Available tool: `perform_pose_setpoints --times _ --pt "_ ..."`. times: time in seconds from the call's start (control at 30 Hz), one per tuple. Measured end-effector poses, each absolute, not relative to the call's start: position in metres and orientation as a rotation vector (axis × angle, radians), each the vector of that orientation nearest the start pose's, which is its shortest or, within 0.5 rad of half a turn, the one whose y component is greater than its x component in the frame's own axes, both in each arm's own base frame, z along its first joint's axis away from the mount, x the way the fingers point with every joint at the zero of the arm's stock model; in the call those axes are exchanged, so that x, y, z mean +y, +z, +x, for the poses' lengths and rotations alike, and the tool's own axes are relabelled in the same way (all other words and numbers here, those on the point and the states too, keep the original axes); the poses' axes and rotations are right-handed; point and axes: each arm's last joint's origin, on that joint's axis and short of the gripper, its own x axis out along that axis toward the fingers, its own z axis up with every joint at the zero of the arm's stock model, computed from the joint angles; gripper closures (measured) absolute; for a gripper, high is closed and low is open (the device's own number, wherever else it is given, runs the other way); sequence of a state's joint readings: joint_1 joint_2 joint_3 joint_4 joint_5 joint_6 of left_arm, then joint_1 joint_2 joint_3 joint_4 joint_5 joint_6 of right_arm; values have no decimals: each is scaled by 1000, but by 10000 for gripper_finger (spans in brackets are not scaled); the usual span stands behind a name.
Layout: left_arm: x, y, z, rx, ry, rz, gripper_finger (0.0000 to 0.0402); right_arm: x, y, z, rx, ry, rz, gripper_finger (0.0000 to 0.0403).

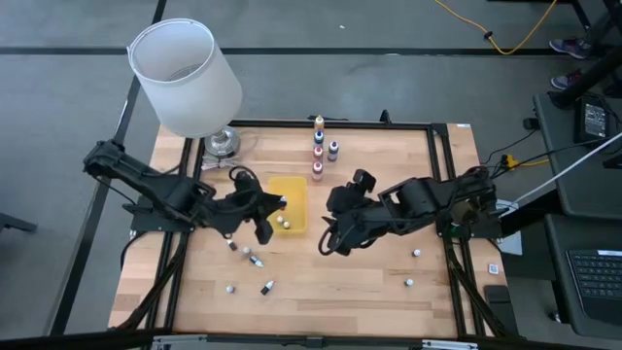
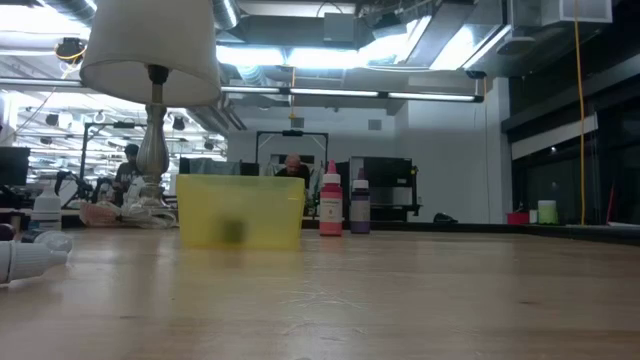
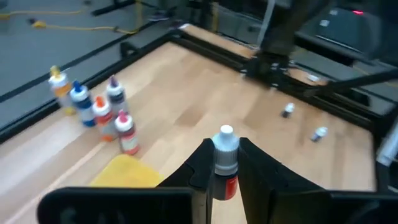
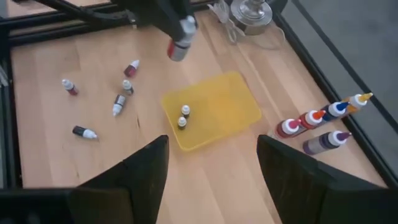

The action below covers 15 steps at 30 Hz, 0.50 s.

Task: Pick & Place food coloring
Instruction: Put the small red bottle into the yellow bin

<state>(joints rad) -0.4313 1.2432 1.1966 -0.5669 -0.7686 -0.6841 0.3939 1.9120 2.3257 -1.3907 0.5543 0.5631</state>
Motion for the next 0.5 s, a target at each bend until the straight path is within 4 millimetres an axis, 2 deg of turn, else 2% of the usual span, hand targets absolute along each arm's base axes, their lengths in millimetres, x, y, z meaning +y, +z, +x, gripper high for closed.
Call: perform_pose_setpoints --times 0.3,0.5 --pt "-88 291 239 345 591 -373 358 125 428 337 815 -359 30 157" --pt "-86 257 243 368 625 -345 360 130 428 335 819 -336 2 157"
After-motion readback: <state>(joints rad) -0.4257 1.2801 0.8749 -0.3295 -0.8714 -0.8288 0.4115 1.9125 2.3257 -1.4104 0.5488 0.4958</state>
